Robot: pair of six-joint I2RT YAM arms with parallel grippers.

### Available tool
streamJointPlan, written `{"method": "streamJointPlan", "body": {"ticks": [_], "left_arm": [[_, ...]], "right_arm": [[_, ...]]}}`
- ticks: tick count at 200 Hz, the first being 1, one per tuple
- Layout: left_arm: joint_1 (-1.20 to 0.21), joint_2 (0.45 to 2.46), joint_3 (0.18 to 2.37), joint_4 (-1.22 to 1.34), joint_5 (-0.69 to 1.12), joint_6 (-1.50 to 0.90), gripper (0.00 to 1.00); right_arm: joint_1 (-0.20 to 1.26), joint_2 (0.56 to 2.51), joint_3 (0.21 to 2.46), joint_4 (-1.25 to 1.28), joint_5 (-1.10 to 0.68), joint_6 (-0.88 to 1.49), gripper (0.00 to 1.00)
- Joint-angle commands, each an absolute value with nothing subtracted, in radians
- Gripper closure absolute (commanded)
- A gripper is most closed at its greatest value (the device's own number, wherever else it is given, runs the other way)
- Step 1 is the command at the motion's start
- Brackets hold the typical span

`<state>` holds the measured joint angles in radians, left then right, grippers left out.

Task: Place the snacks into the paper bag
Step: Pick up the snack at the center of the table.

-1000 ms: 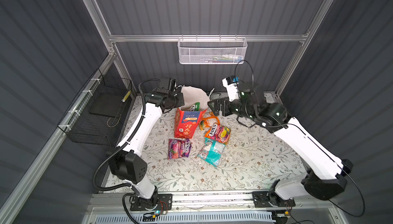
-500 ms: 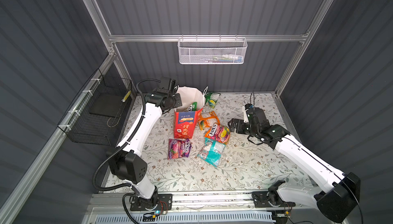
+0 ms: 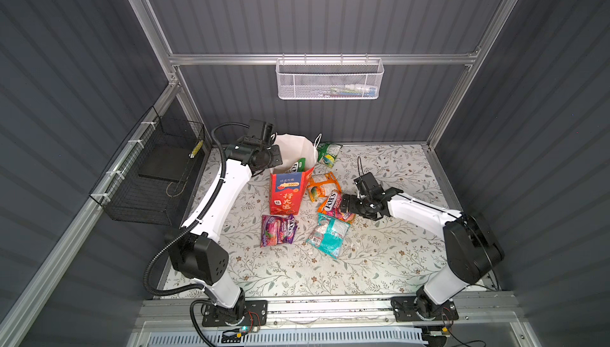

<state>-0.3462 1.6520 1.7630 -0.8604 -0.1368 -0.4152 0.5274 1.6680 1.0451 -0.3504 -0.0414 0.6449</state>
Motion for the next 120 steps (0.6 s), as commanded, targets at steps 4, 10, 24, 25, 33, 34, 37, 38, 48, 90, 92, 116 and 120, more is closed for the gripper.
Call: {"method": "streamJointPlan", "body": {"ticks": [4,10,24,25,33,34,37,38,48,90,92,116,120], "left_arm": [[-0.351,1.658,1.781,-0.867,-0.105,-0.419,1.00],[-0.351,1.658,1.781,-0.866,-0.103,-0.419,1.00],[-0.351,1.655,1.781,-0.867,-0.100,-0.419,1.00],[-0.350,1.655,1.781,-0.866,-0.100,-0.419,1.00],[-0.351,1.655,1.780,-0.863,-0.096,-0.419,1.00],[-0.351,1.654,1.780,-0.864,-0.096,-0.419,1.00],[-0.351,1.654,1.780,-0.862,-0.093,-0.419,1.00],[-0.351,1.654,1.779,-0.862,-0.092,-0.419,1.00],[-0.351,1.655,1.779,-0.860,-0.086,-0.419,1.00],[-0.351,1.658,1.777,-0.856,-0.070,-0.419,1.00],[-0.351,1.658,1.778,-0.856,-0.069,-0.419,1.00],[-0.351,1.658,1.777,-0.854,-0.062,-0.420,1.00],[-0.351,1.658,1.776,-0.853,-0.060,-0.420,1.00]], "right_arm": [[0.522,1.716,1.098,-0.359,-0.022,0.690,0.01],[0.524,1.728,1.105,-0.360,-0.026,0.693,0.01],[0.524,1.751,1.118,-0.367,-0.019,0.704,0.01],[0.524,1.753,1.119,-0.368,-0.017,0.704,0.01],[0.524,1.767,1.128,-0.377,0.000,0.714,0.01],[0.524,1.769,1.129,-0.379,0.002,0.715,0.01],[0.525,1.772,1.134,-0.383,0.007,0.718,0.01],[0.524,1.773,1.136,-0.383,0.009,0.718,0.01],[0.523,1.792,1.152,-0.404,0.022,0.721,0.01],[0.525,1.859,1.207,-0.449,0.058,0.741,0.01],[0.525,1.861,1.208,-0.451,0.061,0.742,0.01],[0.524,1.900,1.249,-0.473,0.057,0.736,0.01],[0.524,1.908,1.255,-0.478,0.059,0.736,0.01]]}}
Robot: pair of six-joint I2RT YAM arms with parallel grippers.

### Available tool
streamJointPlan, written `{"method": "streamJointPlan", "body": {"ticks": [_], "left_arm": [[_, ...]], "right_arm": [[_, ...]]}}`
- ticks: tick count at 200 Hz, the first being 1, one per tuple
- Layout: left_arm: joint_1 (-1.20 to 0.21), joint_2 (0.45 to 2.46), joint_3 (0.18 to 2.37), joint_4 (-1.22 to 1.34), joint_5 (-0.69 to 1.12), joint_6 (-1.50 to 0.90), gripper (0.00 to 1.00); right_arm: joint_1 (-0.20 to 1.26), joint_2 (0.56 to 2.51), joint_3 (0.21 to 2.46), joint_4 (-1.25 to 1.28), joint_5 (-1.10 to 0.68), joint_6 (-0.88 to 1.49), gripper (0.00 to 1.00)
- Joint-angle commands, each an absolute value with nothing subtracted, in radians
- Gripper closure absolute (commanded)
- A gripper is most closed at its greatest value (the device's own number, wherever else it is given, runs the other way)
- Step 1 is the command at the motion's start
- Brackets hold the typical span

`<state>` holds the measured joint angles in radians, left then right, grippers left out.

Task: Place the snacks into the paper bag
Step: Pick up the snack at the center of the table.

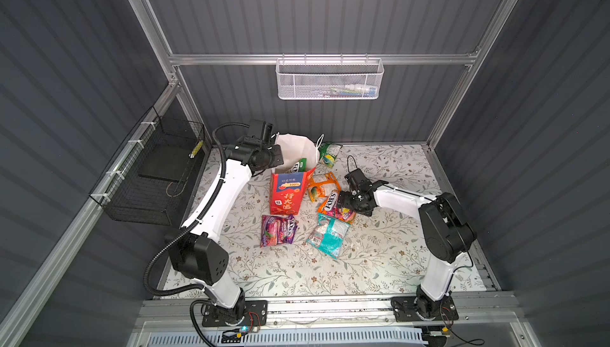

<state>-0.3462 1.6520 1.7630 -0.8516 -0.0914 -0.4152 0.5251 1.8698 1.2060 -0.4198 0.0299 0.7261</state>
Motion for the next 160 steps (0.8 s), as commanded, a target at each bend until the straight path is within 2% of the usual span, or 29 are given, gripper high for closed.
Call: {"method": "streamJointPlan", "body": {"ticks": [1,30,52,100,160], "left_arm": [[-0.351,1.658,1.777,-0.853,-0.060,-0.420,1.00],[-0.351,1.658,1.777,-0.850,-0.049,-0.421,1.00],[-0.351,1.655,1.775,-0.848,-0.045,-0.420,1.00],[-0.351,1.653,1.776,-0.847,-0.040,-0.419,1.00],[-0.351,1.655,1.774,-0.844,-0.031,-0.419,1.00]], "right_arm": [[0.523,1.910,1.257,-0.479,0.059,0.736,0.01],[0.524,1.935,1.251,-0.462,0.058,0.745,0.01],[0.524,1.948,1.238,-0.447,0.055,0.755,0.05],[0.524,1.938,1.183,-0.394,0.020,0.752,0.27],[0.523,1.872,1.133,-0.326,0.008,0.731,0.50]]}}
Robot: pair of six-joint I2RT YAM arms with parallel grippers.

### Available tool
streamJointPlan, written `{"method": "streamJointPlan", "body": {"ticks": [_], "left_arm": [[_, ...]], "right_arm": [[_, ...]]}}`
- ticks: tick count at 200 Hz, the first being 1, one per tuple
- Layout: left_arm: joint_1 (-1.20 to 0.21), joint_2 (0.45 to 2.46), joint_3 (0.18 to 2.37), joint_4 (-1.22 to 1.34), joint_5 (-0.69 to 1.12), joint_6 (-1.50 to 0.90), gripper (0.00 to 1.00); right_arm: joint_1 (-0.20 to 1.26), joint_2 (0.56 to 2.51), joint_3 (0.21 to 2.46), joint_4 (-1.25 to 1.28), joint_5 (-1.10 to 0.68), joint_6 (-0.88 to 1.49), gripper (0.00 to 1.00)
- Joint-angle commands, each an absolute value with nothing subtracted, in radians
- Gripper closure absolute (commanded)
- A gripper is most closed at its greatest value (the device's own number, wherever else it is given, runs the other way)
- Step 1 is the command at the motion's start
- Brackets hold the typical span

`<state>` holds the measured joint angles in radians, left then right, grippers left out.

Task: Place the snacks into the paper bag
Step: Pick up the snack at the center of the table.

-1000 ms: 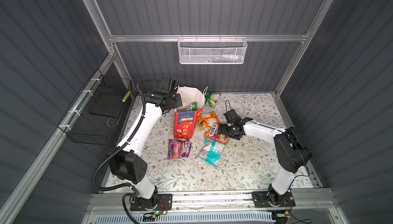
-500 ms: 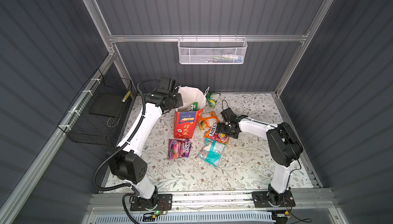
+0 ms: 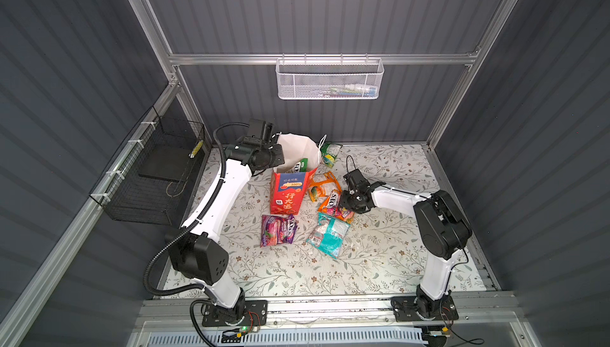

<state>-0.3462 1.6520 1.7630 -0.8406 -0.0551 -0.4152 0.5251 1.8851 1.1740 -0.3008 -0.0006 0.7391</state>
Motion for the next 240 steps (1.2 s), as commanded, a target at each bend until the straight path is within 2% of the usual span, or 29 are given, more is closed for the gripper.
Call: {"method": "streamJointPlan", "body": {"ticks": [1,40,99,153,240], "left_arm": [[-0.351,1.655,1.774,-0.844,-0.031,-0.419,1.00],[-0.351,1.657,1.775,-0.843,-0.025,-0.419,1.00],[-0.351,1.657,1.776,-0.842,-0.020,-0.417,1.00],[-0.351,1.660,1.775,-0.841,-0.014,-0.417,1.00],[-0.351,1.661,1.773,-0.837,0.004,-0.420,1.00]], "right_arm": [[0.522,1.871,1.132,-0.325,0.008,0.731,0.50],[0.512,1.817,1.107,-0.306,-0.001,0.715,0.66],[0.495,1.687,1.048,-0.279,-0.003,0.705,0.84],[0.488,1.499,0.994,-0.292,0.030,0.693,0.85],[0.491,1.203,0.957,-0.324,-0.027,0.684,0.87]]}}
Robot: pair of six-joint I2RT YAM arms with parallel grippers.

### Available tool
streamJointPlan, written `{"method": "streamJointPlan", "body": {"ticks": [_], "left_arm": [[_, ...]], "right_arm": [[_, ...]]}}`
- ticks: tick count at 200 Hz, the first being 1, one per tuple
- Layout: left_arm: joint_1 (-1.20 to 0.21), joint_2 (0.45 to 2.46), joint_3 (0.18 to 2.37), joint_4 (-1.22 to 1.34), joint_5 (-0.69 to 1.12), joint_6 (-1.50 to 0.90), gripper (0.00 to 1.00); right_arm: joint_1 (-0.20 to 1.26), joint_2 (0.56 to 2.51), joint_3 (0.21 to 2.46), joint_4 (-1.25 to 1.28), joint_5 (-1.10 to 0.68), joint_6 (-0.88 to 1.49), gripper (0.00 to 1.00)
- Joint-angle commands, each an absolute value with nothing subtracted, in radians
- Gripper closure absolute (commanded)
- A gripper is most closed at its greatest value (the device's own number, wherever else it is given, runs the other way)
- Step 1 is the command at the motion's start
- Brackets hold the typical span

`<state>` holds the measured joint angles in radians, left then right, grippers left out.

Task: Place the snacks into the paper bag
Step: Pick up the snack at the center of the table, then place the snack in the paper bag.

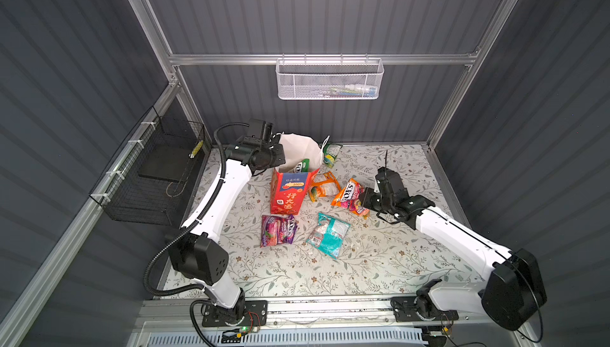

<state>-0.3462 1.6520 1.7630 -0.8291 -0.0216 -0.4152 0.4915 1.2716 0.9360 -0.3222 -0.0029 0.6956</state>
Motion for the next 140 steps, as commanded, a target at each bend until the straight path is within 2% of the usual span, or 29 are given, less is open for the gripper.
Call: {"method": "streamJointPlan", "body": {"ticks": [1,70,88,140], "left_arm": [[-0.351,1.661,1.773,-0.837,0.004,-0.420,1.00],[-0.351,1.661,1.773,-0.836,0.008,-0.422,1.00],[-0.351,1.662,1.772,-0.834,0.014,-0.422,1.00],[-0.350,1.660,1.771,-0.832,0.023,-0.422,1.00]], "right_arm": [[0.491,1.199,0.958,-0.325,-0.028,0.684,0.87],[0.542,1.092,1.174,-0.443,0.000,0.629,0.85],[0.574,1.111,1.277,-0.476,0.016,0.596,0.84],[0.658,1.321,1.580,-0.545,0.086,0.498,0.82]]}}
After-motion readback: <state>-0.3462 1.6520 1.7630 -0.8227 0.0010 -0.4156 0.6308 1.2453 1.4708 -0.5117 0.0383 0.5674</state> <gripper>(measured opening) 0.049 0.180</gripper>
